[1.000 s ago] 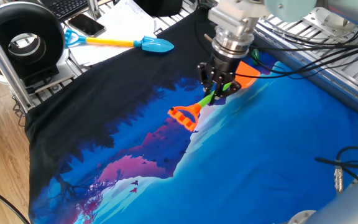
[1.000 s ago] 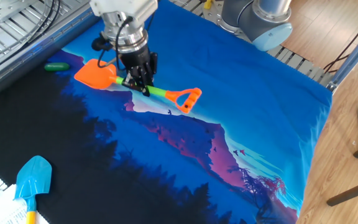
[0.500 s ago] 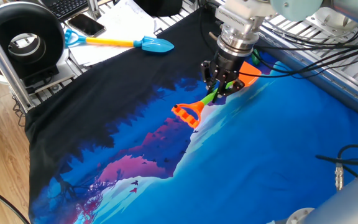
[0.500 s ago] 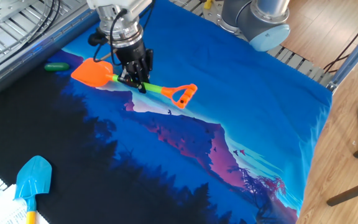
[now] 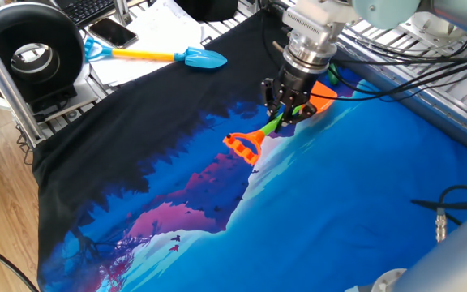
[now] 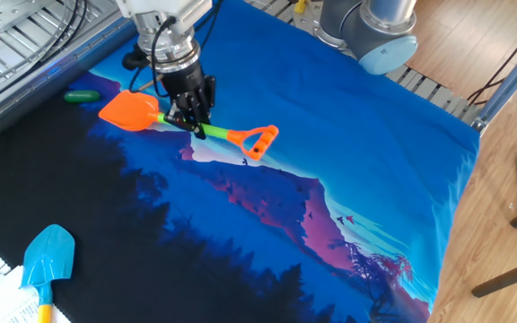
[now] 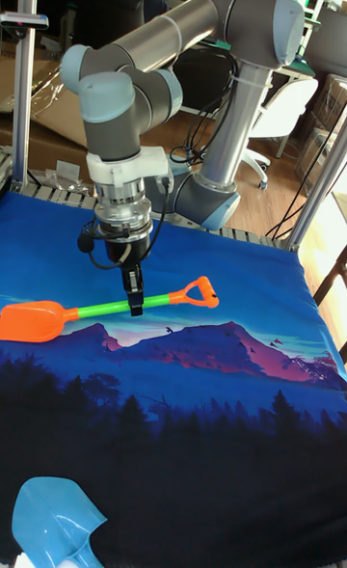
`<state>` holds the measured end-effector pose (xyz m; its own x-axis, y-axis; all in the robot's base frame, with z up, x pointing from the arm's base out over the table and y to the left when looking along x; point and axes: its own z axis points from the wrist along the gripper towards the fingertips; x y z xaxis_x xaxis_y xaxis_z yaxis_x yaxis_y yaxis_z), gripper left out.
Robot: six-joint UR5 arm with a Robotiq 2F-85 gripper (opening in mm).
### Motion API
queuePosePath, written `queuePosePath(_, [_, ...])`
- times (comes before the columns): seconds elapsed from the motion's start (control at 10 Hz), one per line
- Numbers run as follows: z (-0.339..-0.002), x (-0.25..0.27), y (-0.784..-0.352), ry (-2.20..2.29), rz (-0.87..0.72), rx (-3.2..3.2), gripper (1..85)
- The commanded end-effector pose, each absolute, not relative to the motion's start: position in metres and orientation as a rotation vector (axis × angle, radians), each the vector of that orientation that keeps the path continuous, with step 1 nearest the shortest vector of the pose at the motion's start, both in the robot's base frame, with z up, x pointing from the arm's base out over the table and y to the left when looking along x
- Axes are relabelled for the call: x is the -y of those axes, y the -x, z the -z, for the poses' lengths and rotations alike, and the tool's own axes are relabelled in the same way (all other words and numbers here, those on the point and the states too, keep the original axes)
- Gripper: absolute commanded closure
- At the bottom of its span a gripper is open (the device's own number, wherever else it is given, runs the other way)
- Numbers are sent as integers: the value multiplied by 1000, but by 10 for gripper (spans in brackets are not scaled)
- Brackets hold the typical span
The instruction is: Use a shovel to scoop up an object
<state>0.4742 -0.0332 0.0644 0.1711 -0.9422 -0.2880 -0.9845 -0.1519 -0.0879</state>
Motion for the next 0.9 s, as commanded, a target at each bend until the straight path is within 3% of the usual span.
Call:
queuePosePath(0.0, [-62,42,-477,2177,-228,-1853,650])
queuePosePath(0.8, [-62,49,-467,2180,-287,-1745,687])
